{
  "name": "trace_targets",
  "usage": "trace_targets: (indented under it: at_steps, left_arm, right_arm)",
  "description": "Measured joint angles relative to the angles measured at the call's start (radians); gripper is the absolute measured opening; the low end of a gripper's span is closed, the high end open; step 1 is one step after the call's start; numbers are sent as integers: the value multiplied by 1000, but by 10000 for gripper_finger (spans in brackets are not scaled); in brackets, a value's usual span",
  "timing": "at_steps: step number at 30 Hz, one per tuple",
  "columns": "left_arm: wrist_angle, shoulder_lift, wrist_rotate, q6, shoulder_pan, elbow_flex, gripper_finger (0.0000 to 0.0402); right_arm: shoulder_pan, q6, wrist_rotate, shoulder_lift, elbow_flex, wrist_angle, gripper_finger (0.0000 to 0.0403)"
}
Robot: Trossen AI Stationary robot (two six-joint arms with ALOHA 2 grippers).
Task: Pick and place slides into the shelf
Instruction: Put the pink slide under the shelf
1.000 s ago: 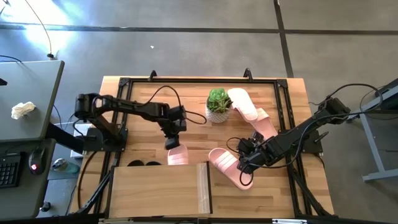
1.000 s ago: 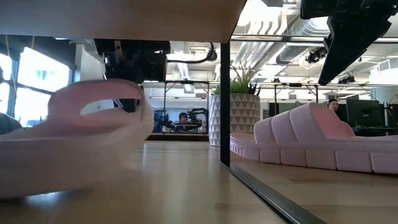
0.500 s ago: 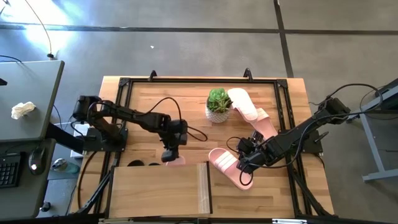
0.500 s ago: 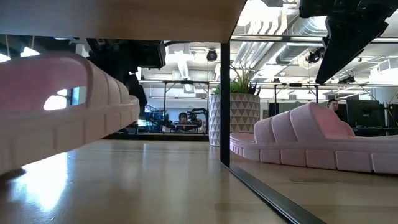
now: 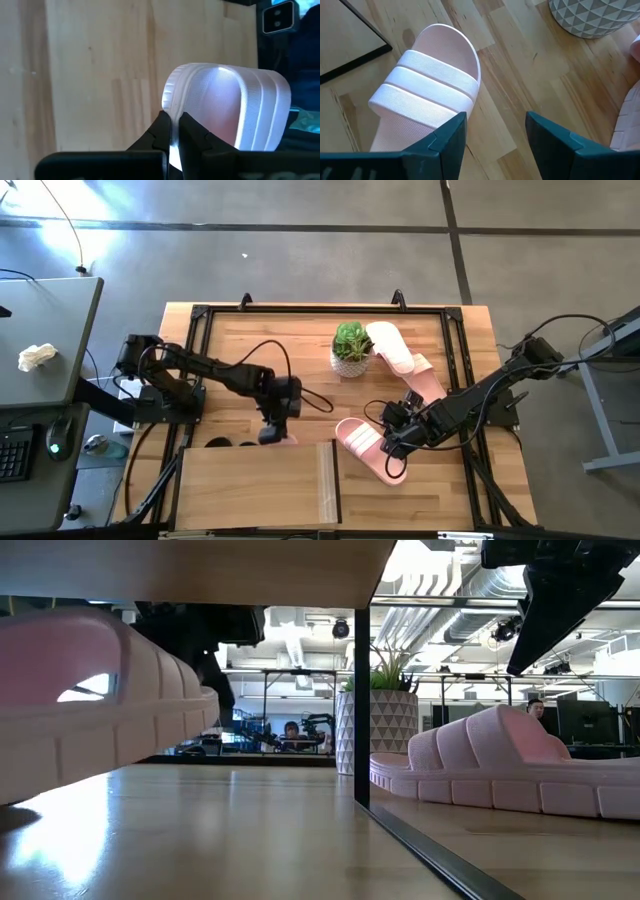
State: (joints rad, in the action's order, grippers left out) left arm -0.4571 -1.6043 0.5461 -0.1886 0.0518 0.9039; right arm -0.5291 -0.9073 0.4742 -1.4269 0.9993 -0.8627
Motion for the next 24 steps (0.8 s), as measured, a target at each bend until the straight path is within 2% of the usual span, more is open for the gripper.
trace_targets:
  at_steps: [6, 12, 17, 24]
  left_arm:
    - [-1, 0, 13, -18, -1, 0, 3]
    - [-4, 0, 13, -6, 0, 0, 24]
    - [-10, 0, 0, 7, 0, 0, 64]
    - [-14, -1, -11, 11, -1, -1, 144]
  right_arm:
    - [0, 0, 5, 0, 0, 8, 192]
    - [0, 0, 5, 0, 0, 15, 192]
    - [0, 0, 5, 0, 0, 15, 192]
    - [0, 0, 4, 0, 0, 15, 192]
